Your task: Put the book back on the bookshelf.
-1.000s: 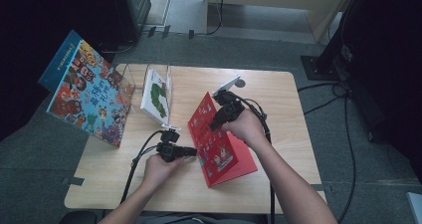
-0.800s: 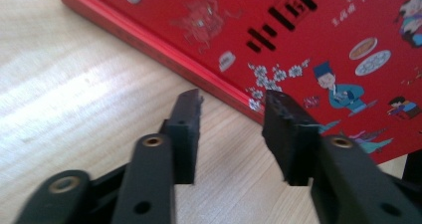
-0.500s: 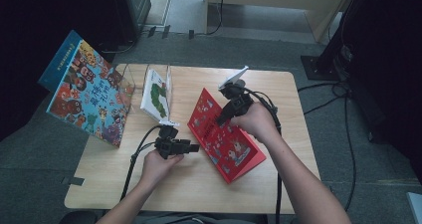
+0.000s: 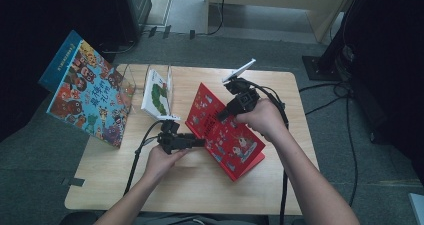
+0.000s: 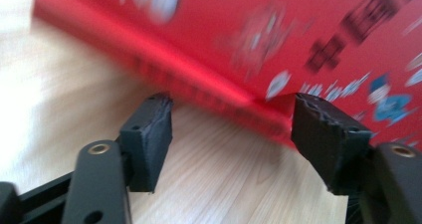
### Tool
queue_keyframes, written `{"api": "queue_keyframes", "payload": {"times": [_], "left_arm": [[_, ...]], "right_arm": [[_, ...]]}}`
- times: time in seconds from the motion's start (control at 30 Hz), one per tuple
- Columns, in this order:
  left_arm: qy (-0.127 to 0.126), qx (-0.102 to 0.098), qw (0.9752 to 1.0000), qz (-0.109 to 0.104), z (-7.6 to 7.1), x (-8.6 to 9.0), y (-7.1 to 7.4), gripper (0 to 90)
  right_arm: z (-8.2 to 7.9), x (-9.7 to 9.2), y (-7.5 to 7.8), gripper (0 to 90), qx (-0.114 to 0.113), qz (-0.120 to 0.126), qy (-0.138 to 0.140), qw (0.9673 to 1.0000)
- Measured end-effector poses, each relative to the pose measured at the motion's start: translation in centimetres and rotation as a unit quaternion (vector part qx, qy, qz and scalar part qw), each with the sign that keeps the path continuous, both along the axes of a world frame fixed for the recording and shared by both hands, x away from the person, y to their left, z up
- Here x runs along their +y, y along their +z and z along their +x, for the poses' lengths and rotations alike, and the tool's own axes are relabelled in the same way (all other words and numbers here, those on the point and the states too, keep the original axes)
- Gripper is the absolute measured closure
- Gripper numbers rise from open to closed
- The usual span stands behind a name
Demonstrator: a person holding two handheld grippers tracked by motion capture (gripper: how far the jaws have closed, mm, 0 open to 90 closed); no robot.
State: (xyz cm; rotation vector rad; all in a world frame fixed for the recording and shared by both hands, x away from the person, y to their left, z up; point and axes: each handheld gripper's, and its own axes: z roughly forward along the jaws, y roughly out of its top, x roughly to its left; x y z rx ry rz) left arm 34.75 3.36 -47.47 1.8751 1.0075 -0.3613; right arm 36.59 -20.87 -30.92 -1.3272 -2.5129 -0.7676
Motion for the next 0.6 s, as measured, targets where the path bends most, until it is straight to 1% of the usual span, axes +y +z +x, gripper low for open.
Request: {"api": "queue_keyframes", "payload": {"times": [0.03, 0.07, 0.1, 0.13, 0.2, 0.23, 0.27, 0.3, 0.33, 0.37, 0.4, 0.43, 0.47, 0.5, 0.53, 0.57, 0.6], "left_arm": [[-0.007, 0.006, 0.9999, -0.005, 0.4, 0.0, 0.1, 27.3], [-0.016, 0.01, 0.9997, -0.017, 0.8, 0.3, 0.2, 24.8], [-0.017, 0.011, 0.9994, -0.029, 1.0, 0.6, 0.3, 24.8], [-0.014, 0.012, 0.9985, -0.051, 1.2, 0.9, 0.5, 24.9], [-0.026, 0.003, 0.9966, -0.078, 1.5, 1.7, 1.2, 24.6], [-0.038, -0.01, 0.9953, -0.088, 1.6, 2.2, 1.9, 25.0], [-0.041, -0.03, 0.9946, -0.09, 1.4, 2.5, 2.6, 25.7], [-0.041, -0.048, 0.9946, -0.083, 1.2, 2.7, 3.5, 26.6], [-0.043, -0.082, 0.9936, -0.064, 0.7, 3.0, 4.6, 29.0], [-0.048, -0.112, 0.9911, -0.054, 0.3, 3.3, 5.6, 34.6], [-0.059, -0.125, 0.9889, -0.056, 0.1, 3.6, 6.5, 39.8], [-0.067, -0.125, 0.9872, -0.074, 0.1, 4.0, 7.0, 47.4], [-0.085, -0.109, 0.9839, -0.114, 0.4, 4.6, 7.2, 55.0], [-0.092, -0.115, 0.9789, -0.142, 0.4, 5.0, 7.6, 63.0], [-0.107, -0.13, 0.9751, -0.144, 0.3, 5.1, 8.2, 67.2], [-0.126, -0.155, 0.9715, -0.127, -0.1, 5.0, 9.1, 71.7], [-0.137, -0.163, 0.9702, -0.115, -0.2, 4.9, 9.8, 75.0]], "right_arm": [[-0.2, 0.2, 0.0, 87.8, -0.002, 0.004, 0.006, 1.0], [-0.5, 0.4, 0.0, 87.5, -0.011, 0.01, 0.016, 0.9998], [-0.8, 0.4, 0.1, 86.9, -0.022, 0.017, 0.022, 0.9994], [-1.0, 0.4, 0.3, 86.5, -0.031, 0.025, 0.03, 0.9988], [-1.7, 0.1, 0.7, 86.7, -0.058, 0.048, 0.048, 0.996], [-2.1, -0.2, 0.9, 87.2, -0.076, 0.063, 0.057, 0.9935], [-2.5, -0.8, 1.2, 88.4, -0.098, 0.082, 0.067, 0.9896], [-2.8, -1.4, 1.3, 88.4, -0.11, 0.106, 0.072, 0.9856], [-2.9, -1.9, 1.3, 88.6, -0.119, 0.125, 0.078, 0.9819], [-3.0, -2.7, 1.1, 88.8, -0.125, 0.144, 0.079, 0.9784], [-3.0, -3.5, 0.8, 88.8, -0.122, 0.17, 0.078, 0.9746], [-3.1, -4.1, 0.3, 88.8, -0.129, 0.187, 0.094, 0.9692], [-3.1, -4.6, -0.2, 88.6, -0.13, 0.198, 0.095, 0.9669], [-3.2, -5.2, -0.7, 88.4, -0.134, 0.218, 0.103, 0.9612], [-3.4, -5.5, -1.0, 85.7, -0.154, 0.229, 0.113, 0.9544], [-3.4, -5.7, -1.2, 81.0, -0.171, 0.224, 0.107, 0.9535], [-3.3, -5.8, -1.3, 75.4, -0.178, 0.209, 0.11, 0.9553]]}}
